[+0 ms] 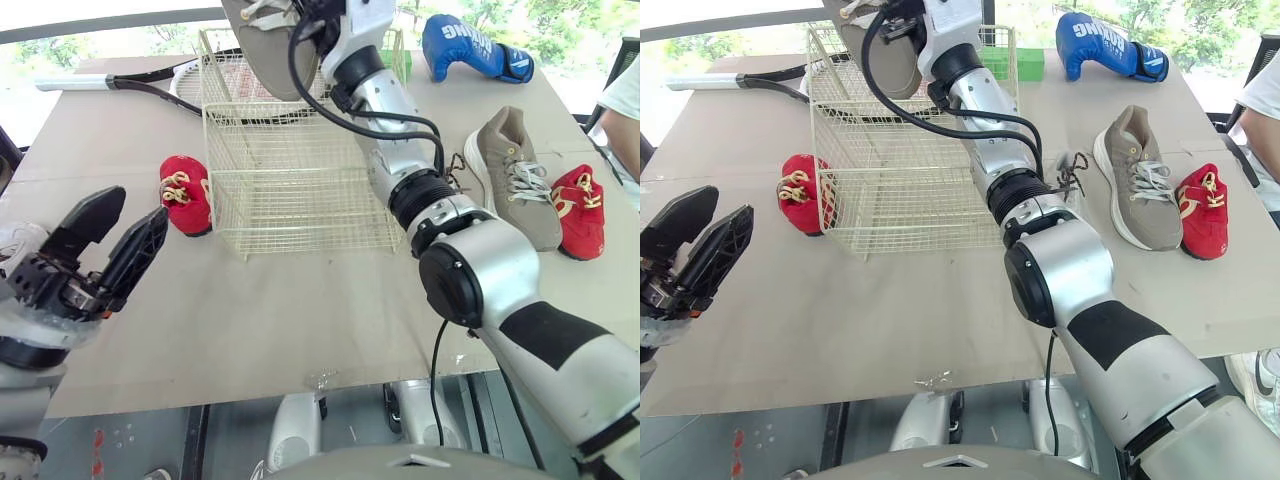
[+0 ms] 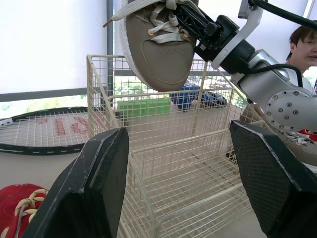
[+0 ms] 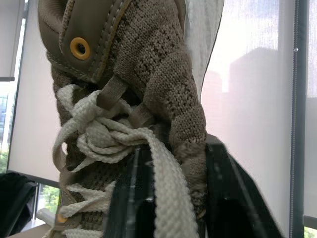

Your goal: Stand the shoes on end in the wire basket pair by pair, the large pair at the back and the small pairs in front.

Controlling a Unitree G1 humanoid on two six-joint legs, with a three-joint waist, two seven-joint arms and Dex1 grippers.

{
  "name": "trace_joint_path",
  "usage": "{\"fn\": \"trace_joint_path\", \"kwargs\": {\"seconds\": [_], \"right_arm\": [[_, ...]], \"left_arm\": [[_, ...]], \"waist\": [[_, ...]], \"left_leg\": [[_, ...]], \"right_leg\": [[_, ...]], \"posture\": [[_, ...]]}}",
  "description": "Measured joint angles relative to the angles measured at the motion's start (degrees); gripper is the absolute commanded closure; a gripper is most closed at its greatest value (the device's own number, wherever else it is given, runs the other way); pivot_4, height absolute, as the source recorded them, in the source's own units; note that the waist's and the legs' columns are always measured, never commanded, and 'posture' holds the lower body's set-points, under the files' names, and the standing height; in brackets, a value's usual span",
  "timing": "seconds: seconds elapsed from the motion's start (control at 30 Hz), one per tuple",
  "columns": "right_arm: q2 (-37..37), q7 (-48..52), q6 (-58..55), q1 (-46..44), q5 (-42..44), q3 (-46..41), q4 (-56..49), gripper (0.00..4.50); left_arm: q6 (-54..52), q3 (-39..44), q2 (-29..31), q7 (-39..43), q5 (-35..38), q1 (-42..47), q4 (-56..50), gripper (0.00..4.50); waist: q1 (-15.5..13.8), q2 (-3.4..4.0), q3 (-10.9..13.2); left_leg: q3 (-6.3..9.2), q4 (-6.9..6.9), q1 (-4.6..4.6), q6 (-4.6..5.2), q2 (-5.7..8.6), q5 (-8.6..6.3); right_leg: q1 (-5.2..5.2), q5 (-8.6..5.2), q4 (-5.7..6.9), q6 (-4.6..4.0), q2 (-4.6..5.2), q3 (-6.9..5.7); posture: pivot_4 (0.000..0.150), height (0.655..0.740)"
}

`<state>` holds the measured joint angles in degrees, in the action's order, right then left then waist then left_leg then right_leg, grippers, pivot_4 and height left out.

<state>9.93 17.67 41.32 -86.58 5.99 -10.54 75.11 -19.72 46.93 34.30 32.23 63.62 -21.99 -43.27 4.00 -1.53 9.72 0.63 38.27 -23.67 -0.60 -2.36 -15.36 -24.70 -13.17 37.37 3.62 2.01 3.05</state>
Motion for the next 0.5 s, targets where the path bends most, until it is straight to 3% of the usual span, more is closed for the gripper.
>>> {"fn": "trace_joint_path", "kwargs": {"seconds": [0.1,0.13,0.5], "right_arm": [[-0.1,3.7,-1.7,2.1,1.2,-0.7,0.2,0.36],[-0.1,4.4,-2.1,2.6,1.4,-0.8,0.2,0.04],[-0.3,8.9,-5.2,4.9,1.9,-1.1,-1.4,0.04]], "left_arm": [[0.4,-0.3,0.0,0.3,-0.5,0.1,0.1,0.99],[0.4,-0.3,-0.1,0.3,-0.5,0.1,0.2,0.99],[1.0,-2.6,-0.2,1.5,-1.6,1.4,1.8,0.99]], "waist": [[0.0,-0.01,0.0],[0.0,-0.03,0.0],[0.0,-0.03,0.0]], "left_leg": [[0.0,0.02,-0.01,0.0,0.0,0.0],[0.0,0.02,-0.01,0.0,0.0,0.0],[0.01,0.03,0.0,0.0,0.0,0.0]], "right_leg": [[0.0,0.0,0.01,0.0,0.0,0.0],[0.0,0.0,0.01,0.0,0.0,0.0],[0.01,0.0,0.04,0.0,0.0,-0.01]], "posture": [[0.15,0.74],[0.15,0.74],[0.15,0.74]]}}
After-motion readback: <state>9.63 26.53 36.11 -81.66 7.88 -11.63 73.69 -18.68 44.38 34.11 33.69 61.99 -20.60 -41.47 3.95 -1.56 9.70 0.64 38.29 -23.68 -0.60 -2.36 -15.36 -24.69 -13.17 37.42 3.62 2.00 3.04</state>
